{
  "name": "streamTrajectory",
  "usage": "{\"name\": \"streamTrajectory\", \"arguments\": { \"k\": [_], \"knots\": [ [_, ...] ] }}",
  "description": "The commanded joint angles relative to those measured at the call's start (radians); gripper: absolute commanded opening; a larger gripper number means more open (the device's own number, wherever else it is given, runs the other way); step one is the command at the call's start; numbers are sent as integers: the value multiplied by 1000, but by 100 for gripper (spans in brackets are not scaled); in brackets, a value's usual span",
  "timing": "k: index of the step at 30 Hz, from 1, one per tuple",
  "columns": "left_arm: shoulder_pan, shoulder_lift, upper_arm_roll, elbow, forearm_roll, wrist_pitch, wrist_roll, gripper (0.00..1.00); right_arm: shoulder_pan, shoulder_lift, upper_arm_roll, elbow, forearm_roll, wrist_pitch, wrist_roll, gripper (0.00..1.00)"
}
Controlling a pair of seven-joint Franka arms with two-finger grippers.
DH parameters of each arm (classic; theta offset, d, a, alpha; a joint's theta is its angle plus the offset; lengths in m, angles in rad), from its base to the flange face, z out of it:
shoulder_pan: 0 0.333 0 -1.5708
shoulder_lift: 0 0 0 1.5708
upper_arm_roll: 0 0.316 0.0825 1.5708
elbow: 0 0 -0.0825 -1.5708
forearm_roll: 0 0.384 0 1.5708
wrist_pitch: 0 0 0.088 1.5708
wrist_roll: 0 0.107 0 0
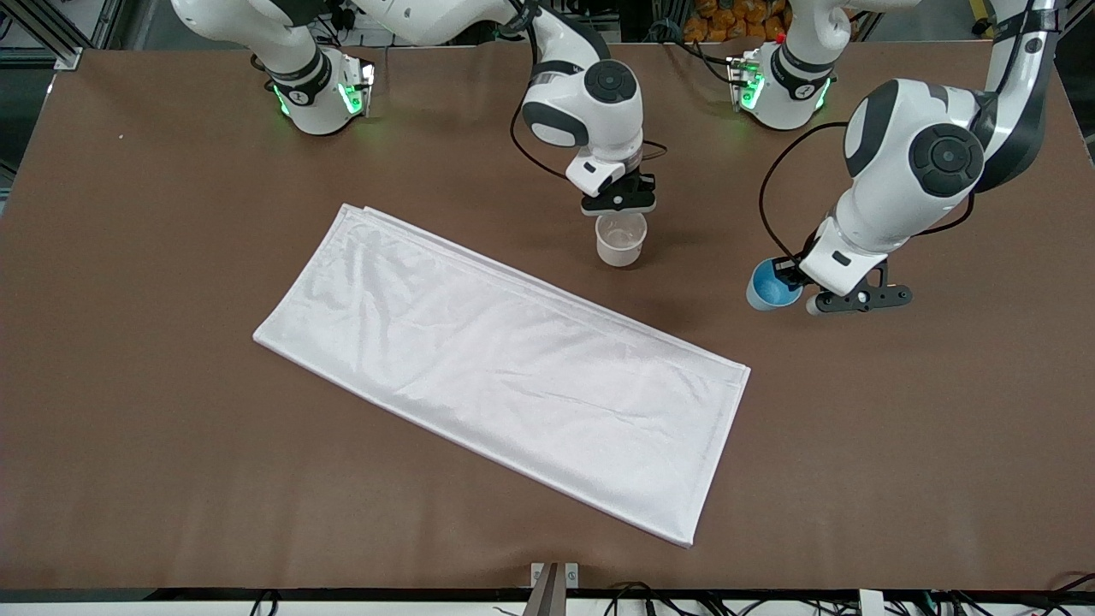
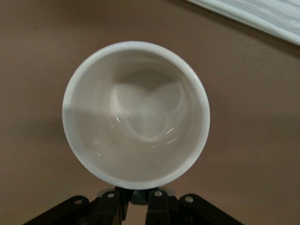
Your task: Place blue cup into white mug on table
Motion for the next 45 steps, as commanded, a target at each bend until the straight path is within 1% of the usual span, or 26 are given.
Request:
{"name": "streamTrajectory", "arguments": {
  "k": [1, 4, 5, 6, 7, 8, 9, 10, 14, 18, 21, 24, 30, 36, 39, 42, 45],
  "knots": [
    [0, -27, -6, -26, -5, 10, 14, 0, 13, 37, -5, 39, -48, 23, 28, 0],
    [7, -47, -17, -53, -5, 12, 15, 0, 13, 39, -5, 39, -51, 25, 28, 0],
    [8, -53, -17, -64, -7, 13, 15, 0, 13, 39, -7, 39, -51, 25, 28, 9],
    [8, -56, -17, -70, -11, 15, 15, 0, 13, 39, -7, 39, -51, 25, 29, 21],
    [8, -61, -17, -73, -16, 16, 15, 0, 13, 39, -7, 39, -50, 25, 29, 29],
    [7, -66, -17, -75, -19, 16, 15, 0, 11, 37, -7, 39, -51, 25, 29, 41],
    [7, -67, -18, -76, -22, 16, 15, 0, 11, 37, -7, 39, -51, 24, 28, 66],
    [5, -69, -18, -78, -23, 16, 15, 0, 10, 37, -7, 39, -53, 22, 28, 100],
    [7, -69, -32, -83, -23, 16, 15, 0, 8, 19, -5, 44, -45, 13, 28, 100],
    [4, -69, -34, -84, -23, 16, 14, 0, -8, -36, -2, 43, -30, 1, 26, 100],
    [0, -67, -52, -87, -33, 16, -2, 0, -28, -88, 1, 43, -24, -73, 23, 100],
    [0, -64, -96, -103, -40, 16, -49, 0, -54, -146, 13, 43, -21, -128, 19, 100],
    [-1, -61, -176, -119, -40, 16, -167, 0, -139, -268, 87, 43, -21, -239, 16, 100],
    [-3, -24, -256, -119, -42, 16, -307, 0, -206, -377, 111, 43, -17, -354, -36, 100],
    [-4, 15, -296, -113, -54, 24, -348, 0, -266, -436, 128, 43, 44, -418, -127, 100],
    [-10, 39, -328, -113, -54, 61, -396, 0, -326, -508, 128, 41, 113, -463, -220, 100],
    [-33, 75, -357, -109, -54, 98, -462, 0, -393, -567, 128, 41, 139, -532, -291, 100]
  ]
}}
